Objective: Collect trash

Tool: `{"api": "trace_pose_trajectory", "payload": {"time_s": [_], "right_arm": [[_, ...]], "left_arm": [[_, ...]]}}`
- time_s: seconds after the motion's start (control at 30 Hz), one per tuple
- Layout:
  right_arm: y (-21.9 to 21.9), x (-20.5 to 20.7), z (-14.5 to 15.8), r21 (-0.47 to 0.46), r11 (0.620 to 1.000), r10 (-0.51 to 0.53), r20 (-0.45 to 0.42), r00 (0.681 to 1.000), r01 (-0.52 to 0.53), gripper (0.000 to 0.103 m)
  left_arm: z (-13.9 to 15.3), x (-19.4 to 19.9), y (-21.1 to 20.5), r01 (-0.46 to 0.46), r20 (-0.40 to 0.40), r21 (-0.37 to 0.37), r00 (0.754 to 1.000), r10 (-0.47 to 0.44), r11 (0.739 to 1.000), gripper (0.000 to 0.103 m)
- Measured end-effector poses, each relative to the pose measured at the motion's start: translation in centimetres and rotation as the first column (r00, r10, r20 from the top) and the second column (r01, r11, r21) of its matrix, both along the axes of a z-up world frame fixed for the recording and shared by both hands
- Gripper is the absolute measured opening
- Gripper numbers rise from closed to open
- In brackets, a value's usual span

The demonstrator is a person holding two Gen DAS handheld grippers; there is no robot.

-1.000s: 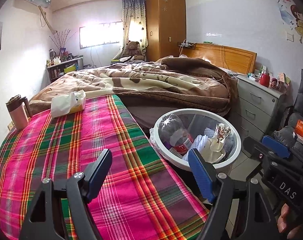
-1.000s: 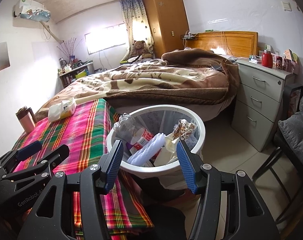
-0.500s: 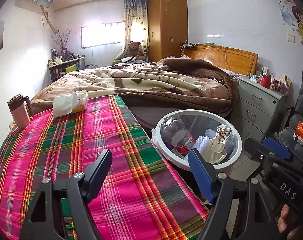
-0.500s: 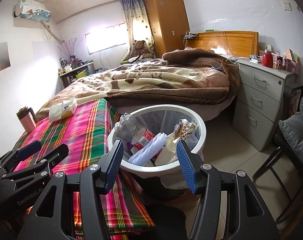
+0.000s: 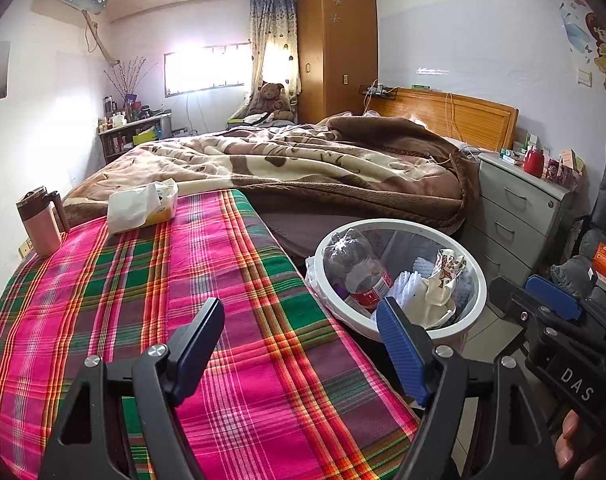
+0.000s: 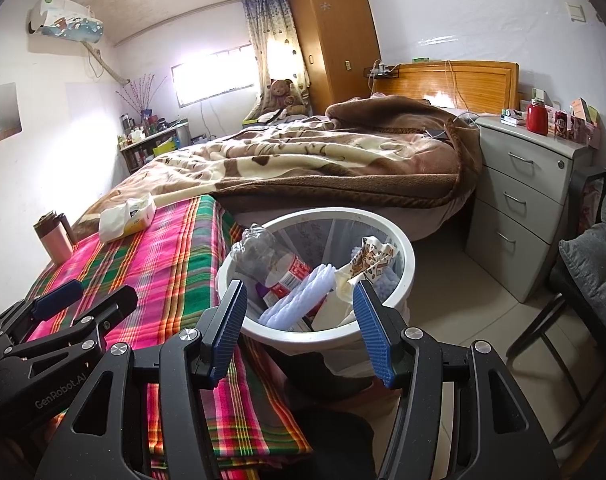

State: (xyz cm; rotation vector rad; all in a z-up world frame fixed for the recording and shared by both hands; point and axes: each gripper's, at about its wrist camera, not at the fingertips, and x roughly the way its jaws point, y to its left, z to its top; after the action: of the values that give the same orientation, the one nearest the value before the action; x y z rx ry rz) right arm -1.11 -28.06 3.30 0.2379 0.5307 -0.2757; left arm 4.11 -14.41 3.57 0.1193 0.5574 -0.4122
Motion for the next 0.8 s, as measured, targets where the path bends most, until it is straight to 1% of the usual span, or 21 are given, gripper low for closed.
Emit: {"api": "trace_pose_trajectory", "payload": {"time_s": [0.8], "right_arm": [[0.04,0.02,-0.01,0.001,1.0,0.002,-0.004,1.0,-0.002,0.057]], "left_arm": [[-0.14,0.14,0.38,-0.005,-0.001,-0.003,1.0,0.005,1.0,0.08]]}}
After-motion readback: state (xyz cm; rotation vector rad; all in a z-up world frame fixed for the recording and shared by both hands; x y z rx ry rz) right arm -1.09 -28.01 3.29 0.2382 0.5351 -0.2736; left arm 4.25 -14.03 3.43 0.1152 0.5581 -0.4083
